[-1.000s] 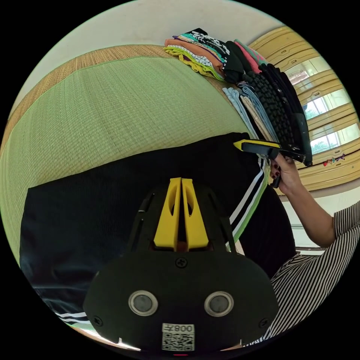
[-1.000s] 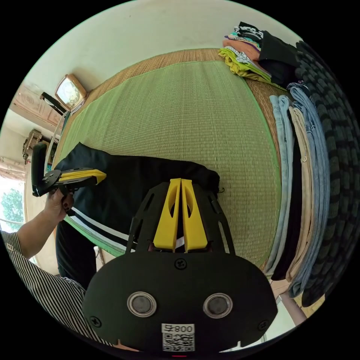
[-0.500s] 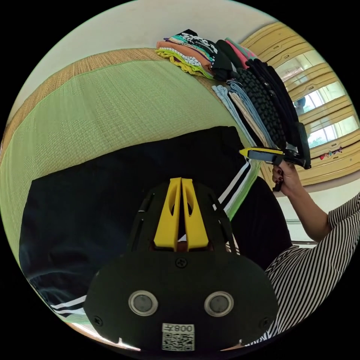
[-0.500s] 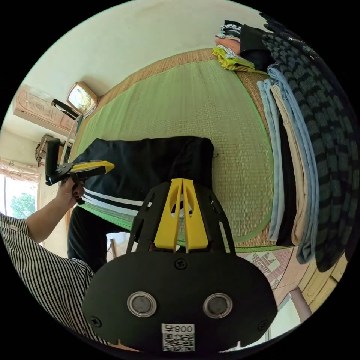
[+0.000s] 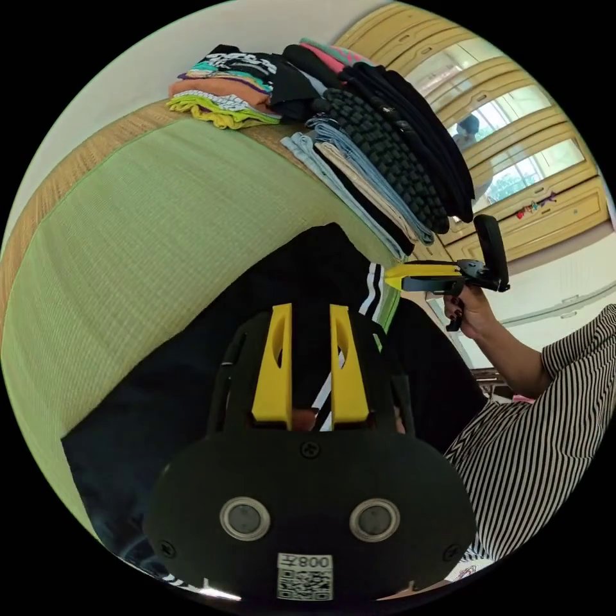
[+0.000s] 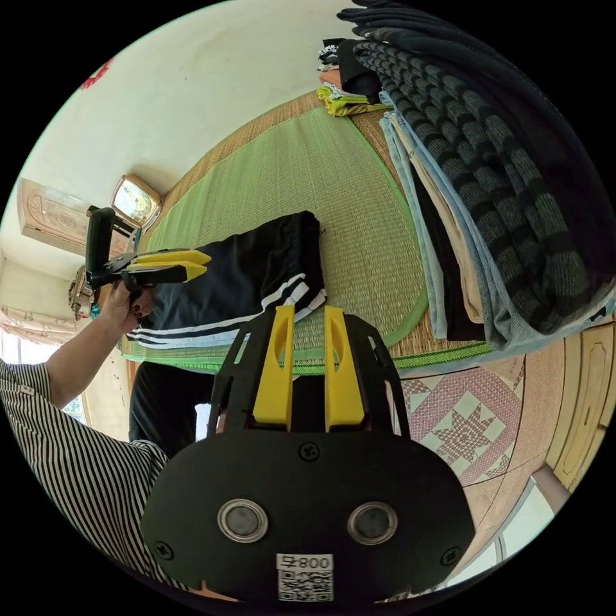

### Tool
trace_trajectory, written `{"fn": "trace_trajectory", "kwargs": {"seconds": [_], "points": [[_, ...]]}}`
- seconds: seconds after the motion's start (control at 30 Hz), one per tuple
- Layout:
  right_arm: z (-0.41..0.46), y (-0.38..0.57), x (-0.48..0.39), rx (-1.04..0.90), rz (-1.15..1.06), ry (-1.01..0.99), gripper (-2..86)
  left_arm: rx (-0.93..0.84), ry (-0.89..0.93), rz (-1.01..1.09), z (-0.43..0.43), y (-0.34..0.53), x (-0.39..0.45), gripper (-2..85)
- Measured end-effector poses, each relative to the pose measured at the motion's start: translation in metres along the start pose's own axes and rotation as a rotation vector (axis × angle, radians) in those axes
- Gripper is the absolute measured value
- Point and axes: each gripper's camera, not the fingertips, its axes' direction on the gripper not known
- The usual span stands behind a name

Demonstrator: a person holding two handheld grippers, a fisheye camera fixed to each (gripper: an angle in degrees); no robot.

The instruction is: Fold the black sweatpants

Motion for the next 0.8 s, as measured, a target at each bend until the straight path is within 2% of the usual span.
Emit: {"fn": "trace_trajectory", "kwargs": {"seconds": [0.17, 0.3, 0.43, 0.63, 0.8], "points": [[0.010, -0.005, 0.013, 0.010, 0.027, -0.055, 9.3, -0.135, -0.074, 0.188, 0.035, -0.074, 0.025, 9.5], [0.023, -0.006, 0.019, -0.005, 0.044, -0.101, 9.7, -0.212, -0.083, 0.256, 0.057, -0.111, 0.034, 9.6], [0.031, -0.007, 0.025, -0.027, 0.050, -0.127, 9.9, -0.362, -0.093, 0.280, 0.091, -0.131, 0.037, 9.3], [0.042, -0.008, 0.036, -0.035, 0.081, -0.210, 8.6, -0.386, -0.069, 0.343, 0.097, -0.131, 0.050, 5.8], [0.053, -0.008, 0.040, -0.043, 0.096, -0.297, 6.7, -0.402, -0.029, 0.315, 0.093, -0.129, 0.050, 3.9]]}}
